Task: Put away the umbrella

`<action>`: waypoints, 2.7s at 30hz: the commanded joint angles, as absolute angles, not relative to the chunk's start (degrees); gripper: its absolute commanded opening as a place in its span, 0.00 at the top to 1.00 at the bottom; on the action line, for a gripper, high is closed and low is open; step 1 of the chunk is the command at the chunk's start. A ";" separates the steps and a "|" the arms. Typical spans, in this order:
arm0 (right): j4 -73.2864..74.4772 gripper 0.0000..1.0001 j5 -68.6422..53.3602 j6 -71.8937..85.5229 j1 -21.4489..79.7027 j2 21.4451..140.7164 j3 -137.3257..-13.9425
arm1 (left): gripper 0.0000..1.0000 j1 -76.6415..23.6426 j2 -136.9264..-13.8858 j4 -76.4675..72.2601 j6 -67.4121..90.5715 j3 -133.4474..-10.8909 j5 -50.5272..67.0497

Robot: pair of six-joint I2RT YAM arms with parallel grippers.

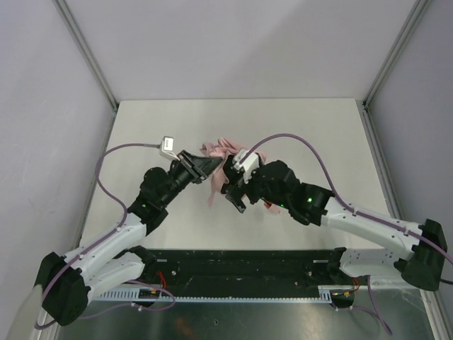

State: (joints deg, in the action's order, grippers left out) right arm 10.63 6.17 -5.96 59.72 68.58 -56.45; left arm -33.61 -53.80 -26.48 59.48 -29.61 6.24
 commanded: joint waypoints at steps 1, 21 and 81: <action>11.84 0.01 -3.50 6.37 58.89 63.26 -55.32 | 1.00 -31.68 -50.66 -39.20 52.08 -30.47 3.86; 16.27 0.15 34.09 26.66 68.65 70.39 -71.12 | 1.00 -31.67 -48.39 -31.12 33.69 -34.49 -5.34; -29.41 0.55 -27.74 63.78 42.14 76.69 -57.75 | 1.00 -32.18 -41.12 -36.45 39.90 -34.45 -19.43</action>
State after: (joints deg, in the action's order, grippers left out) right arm -30.50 -25.15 74.46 42.48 79.26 -57.58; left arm -33.01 -43.46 -29.10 35.86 -33.54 -19.64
